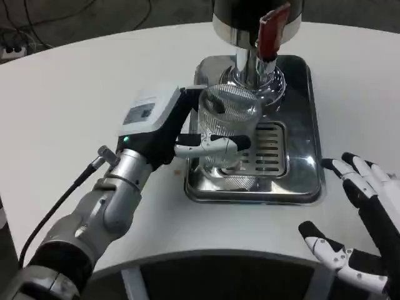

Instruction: Grasp the cup under the faucet to collect the drink, then remove the cup.

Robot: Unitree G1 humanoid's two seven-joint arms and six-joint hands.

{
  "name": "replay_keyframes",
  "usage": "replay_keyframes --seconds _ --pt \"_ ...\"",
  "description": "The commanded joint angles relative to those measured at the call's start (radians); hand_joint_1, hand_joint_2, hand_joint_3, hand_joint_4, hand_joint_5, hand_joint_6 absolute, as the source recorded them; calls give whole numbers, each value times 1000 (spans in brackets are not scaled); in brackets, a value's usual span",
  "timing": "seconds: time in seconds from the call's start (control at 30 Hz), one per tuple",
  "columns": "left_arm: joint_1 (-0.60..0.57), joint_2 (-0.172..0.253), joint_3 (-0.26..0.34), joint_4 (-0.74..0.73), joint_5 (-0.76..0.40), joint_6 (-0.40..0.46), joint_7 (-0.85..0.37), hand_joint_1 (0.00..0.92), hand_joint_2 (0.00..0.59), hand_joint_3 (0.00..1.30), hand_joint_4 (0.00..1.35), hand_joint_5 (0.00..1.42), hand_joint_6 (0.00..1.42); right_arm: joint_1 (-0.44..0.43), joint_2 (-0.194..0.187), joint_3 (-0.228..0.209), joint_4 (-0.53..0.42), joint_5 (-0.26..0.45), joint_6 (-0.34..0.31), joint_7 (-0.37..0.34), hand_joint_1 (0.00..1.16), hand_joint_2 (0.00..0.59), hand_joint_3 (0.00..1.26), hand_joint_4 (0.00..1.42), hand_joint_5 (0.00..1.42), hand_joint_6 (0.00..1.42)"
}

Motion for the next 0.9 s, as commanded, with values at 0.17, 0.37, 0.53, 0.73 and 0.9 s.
replay_keyframes --seconds 0.17,0.37,0.53,0.73,0.9 --pt "-54 -29 -47 36 11 7 54 558 249 1054 1247 1424 1424 36 -17 -27 -36 36 -20 8 398 382 105 0 0 0" --pt "-65 -33 -81 41 18 15 52 552 254 1018 1178 1395 1424 44 -25 -45 -43 56 -20 7 398 382 105 0 0 0" --pt "-71 -32 -101 42 17 25 38 540 251 888 1026 1290 1397 56 -26 -50 -46 67 -23 2 398 382 105 0 0 0" --pt "-75 -31 -109 43 4 31 11 501 230 659 767 1020 1302 60 -25 -48 -48 69 -25 3 398 382 105 0 0 0" --pt "-70 -28 -112 39 -1 39 -16 445 212 473 558 808 1154 63 -25 -46 -51 71 -24 4 398 382 105 0 0 0"
